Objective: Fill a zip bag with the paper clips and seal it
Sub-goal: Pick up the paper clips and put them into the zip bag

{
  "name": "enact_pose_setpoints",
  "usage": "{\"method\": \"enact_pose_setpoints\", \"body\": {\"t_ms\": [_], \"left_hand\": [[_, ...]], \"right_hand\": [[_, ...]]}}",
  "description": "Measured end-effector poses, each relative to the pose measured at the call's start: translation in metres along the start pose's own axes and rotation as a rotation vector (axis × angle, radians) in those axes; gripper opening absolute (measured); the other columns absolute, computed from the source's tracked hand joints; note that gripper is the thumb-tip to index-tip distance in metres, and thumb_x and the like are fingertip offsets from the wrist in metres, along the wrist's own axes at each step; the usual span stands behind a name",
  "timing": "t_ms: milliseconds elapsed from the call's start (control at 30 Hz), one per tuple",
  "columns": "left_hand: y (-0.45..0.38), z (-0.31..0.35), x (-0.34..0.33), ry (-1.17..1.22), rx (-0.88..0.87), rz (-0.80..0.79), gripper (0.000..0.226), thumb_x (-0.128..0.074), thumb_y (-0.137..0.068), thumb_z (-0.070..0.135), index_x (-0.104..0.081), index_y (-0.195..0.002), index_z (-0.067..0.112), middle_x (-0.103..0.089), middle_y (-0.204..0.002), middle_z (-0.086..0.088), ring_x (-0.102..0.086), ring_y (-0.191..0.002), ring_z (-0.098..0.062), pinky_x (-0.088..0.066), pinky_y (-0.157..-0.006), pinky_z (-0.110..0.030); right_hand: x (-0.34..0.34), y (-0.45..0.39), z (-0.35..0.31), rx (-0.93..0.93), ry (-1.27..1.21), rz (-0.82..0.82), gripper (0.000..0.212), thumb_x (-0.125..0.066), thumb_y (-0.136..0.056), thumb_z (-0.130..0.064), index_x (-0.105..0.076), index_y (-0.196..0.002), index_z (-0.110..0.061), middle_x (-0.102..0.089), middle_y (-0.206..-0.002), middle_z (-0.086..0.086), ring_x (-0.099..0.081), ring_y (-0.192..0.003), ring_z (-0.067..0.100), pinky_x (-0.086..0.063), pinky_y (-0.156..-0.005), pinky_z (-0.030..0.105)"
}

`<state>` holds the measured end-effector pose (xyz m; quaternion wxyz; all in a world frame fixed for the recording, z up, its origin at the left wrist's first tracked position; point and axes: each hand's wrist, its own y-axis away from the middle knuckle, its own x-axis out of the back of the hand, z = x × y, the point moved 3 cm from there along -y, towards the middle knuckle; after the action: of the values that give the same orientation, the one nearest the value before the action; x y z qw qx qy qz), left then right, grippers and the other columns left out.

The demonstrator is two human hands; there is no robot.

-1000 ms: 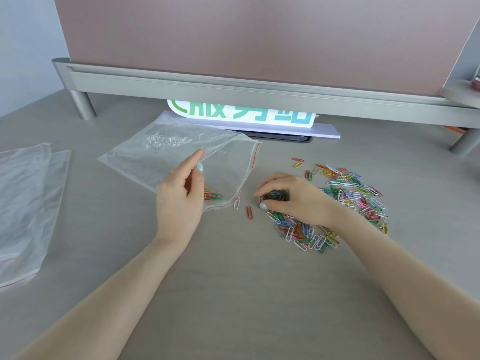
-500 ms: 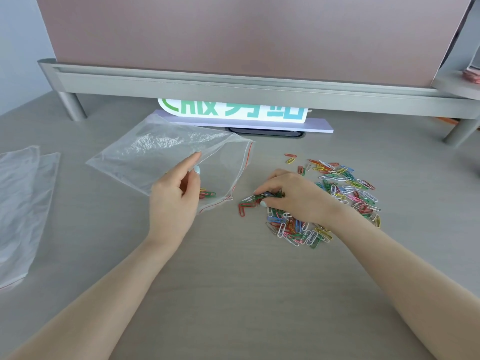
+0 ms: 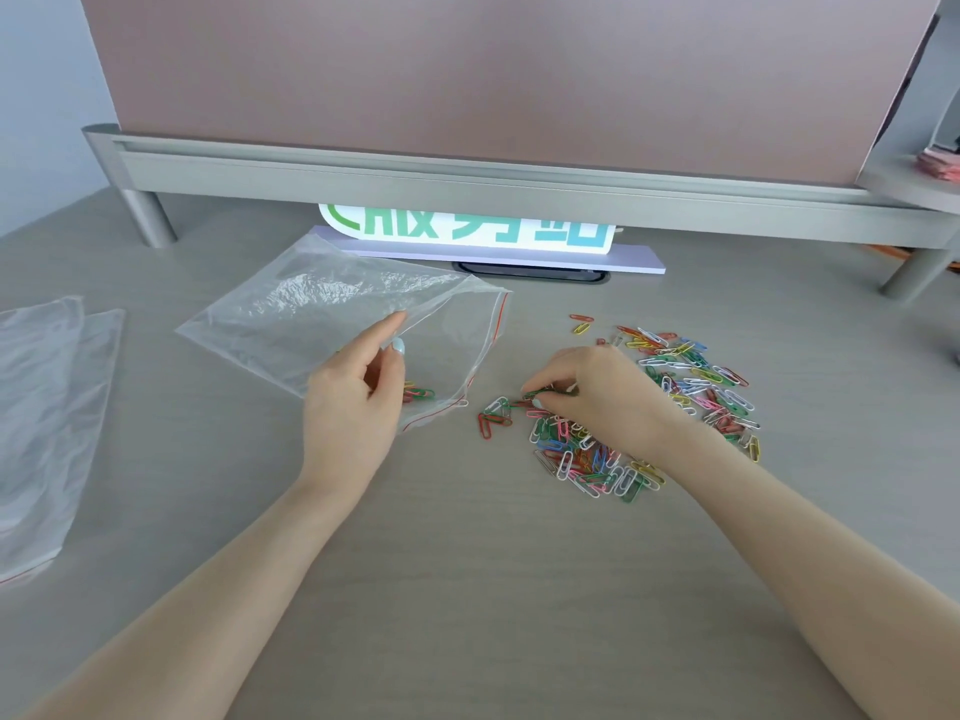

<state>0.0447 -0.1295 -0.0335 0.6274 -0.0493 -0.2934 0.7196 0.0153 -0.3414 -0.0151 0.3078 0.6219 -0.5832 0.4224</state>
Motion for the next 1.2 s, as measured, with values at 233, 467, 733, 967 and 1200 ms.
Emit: {"method": "enact_pose_setpoints", "body": {"t_ms": [233, 467, 733, 967, 1200], "left_hand": [[-0.001, -0.002, 0.0, 0.013, -0.003, 0.025, 0.036, -0.047, -0.092, 0.007, -0.061, -0.12, 0.024, -0.038, -0.053, 0.006, -0.034, -0.052, -0.01, -0.034, -0.057, -0.02], [0.0, 0.001, 0.003, 0.04, -0.041, 0.056, 0.036, -0.045, -0.088, 0.014, -0.062, -0.118, 0.027, -0.037, -0.052, 0.005, -0.032, -0.049, -0.008, -0.033, -0.052, -0.018], [-0.001, 0.0, 0.006, 0.017, -0.056, 0.092, 0.039, -0.044, -0.085, 0.017, -0.061, -0.118, 0.028, -0.048, -0.055, 0.013, -0.04, -0.05, -0.007, -0.037, -0.055, -0.022], [-0.003, -0.001, 0.005, -0.005, -0.058, 0.097, 0.039, -0.041, -0.087, 0.019, -0.061, -0.119, 0.025, -0.055, -0.063, 0.004, -0.039, -0.047, -0.007, -0.035, -0.054, -0.022], [-0.003, -0.005, 0.005, 0.017, -0.043, 0.09, 0.039, -0.041, -0.086, 0.016, -0.063, -0.116, 0.028, -0.04, -0.049, 0.008, -0.033, -0.047, -0.011, -0.031, -0.05, -0.019]], "right_hand": [[0.015, -0.007, 0.011, -0.218, -0.417, 0.122, 0.016, -0.066, -0.081, -0.013, -0.074, -0.092, -0.022, -0.073, -0.081, -0.004, -0.062, -0.062, -0.002, -0.046, -0.062, 0.011], [-0.006, -0.047, -0.046, -0.104, -0.593, 0.035, 0.019, -0.064, -0.081, -0.008, -0.073, -0.094, -0.018, -0.073, -0.088, 0.014, -0.062, -0.07, 0.009, -0.05, -0.077, 0.032], [-0.036, -0.09, -0.098, 0.026, -0.248, -0.124, 0.036, -0.046, -0.076, 0.003, -0.029, -0.047, -0.011, -0.025, -0.053, 0.003, -0.02, -0.053, 0.014, -0.018, -0.042, 0.02], [-0.036, -0.089, -0.101, 0.108, -0.1, -0.159, 0.044, -0.044, -0.085, -0.002, -0.021, -0.05, -0.016, -0.023, -0.052, 0.0, -0.018, -0.05, 0.011, -0.024, -0.043, 0.021], [-0.005, -0.061, -0.074, 0.112, -0.2, -0.035, 0.014, -0.056, -0.087, -0.015, -0.069, -0.082, -0.012, -0.058, -0.069, -0.014, -0.049, -0.057, -0.008, -0.037, -0.059, 0.005]]}}
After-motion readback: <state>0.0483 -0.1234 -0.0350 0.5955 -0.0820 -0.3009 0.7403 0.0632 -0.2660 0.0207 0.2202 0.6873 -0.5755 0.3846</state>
